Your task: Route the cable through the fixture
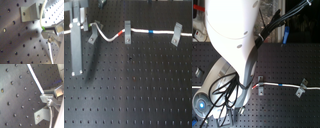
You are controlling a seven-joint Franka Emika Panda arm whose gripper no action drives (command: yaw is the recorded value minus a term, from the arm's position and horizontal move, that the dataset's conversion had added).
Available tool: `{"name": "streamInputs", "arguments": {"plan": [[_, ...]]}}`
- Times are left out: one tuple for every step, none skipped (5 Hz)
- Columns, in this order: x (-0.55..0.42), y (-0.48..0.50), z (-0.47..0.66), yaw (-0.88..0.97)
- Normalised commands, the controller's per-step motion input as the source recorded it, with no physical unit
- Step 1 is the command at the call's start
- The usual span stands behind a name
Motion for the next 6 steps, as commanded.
{"name": "streamInputs", "arguments": {"plan": [[0.405,0.084,-0.01,0.03],[0.526,0.077,-0.01,0.02],[0.285,-0.016,0.0,0.0],[0.011,-0.063,0.0,0.17],[-0.054,-0.069,0.05,0.33],[-0.047,-0.005,0.26,0.21]]}}
